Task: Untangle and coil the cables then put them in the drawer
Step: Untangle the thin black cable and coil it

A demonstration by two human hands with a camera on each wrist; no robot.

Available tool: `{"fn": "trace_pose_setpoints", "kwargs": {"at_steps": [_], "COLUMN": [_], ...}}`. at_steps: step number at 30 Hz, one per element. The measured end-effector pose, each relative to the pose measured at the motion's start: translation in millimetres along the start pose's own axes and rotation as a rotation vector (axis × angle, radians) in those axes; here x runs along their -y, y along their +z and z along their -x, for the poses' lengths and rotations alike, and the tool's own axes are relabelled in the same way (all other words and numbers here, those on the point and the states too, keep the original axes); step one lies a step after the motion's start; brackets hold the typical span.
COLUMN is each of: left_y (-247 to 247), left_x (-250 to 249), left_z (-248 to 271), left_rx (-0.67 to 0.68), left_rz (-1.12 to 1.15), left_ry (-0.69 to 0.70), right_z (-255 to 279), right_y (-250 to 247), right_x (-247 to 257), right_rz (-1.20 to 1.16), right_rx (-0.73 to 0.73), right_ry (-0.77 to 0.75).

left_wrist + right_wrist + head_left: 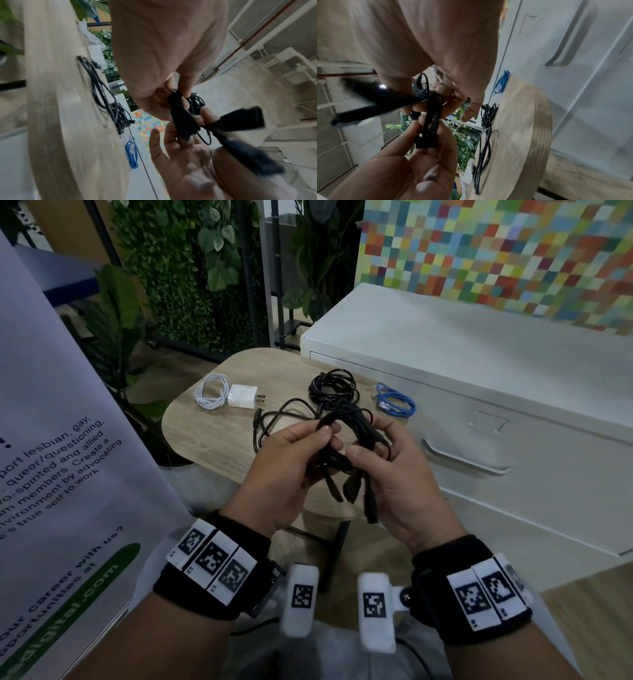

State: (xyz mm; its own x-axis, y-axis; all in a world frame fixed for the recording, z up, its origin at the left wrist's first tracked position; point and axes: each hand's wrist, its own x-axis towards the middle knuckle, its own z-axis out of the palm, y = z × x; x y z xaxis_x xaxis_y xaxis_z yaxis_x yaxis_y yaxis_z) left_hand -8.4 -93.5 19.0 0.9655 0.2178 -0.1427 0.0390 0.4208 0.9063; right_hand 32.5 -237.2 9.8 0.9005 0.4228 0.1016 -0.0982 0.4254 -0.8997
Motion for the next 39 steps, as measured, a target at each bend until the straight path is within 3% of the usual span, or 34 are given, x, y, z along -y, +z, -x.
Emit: {"fn": "trace_pose_setpoints", "kwargs": {"at_steps": [5, 10, 15, 26, 30, 39], "left_y": [-1, 7, 11, 8, 6, 3], "left_x": [-14, -9, -6, 4, 9, 15], "left_z": [3, 8, 9, 10, 5, -3], "left_rx": [-0.029, -0.016, -0.033, 0.036, 0.006, -0.042], "left_rz": [0.022, -0.010, -0.076, -0.120, -0.105, -0.121], "left_ry": [0.091, 0.163, 0.217, 0.003, 0.032, 0.090], "right_z": [-2, -2, -3, -8, -8, -7], "right_y": [-6, -5, -4, -9, -9, -14], "right_x": [4, 6, 3, 0, -2, 0], "right_rz": [0.091, 0.500, 0.609, 0.353, 0.297, 0.428], "right_rx": [-0.016, -0.024, -0.125, -0.219, -0.249, -0.149], "right_ry": [-0.027, -0.131, -0.176, -0.104, -0.077, -0.027]}}
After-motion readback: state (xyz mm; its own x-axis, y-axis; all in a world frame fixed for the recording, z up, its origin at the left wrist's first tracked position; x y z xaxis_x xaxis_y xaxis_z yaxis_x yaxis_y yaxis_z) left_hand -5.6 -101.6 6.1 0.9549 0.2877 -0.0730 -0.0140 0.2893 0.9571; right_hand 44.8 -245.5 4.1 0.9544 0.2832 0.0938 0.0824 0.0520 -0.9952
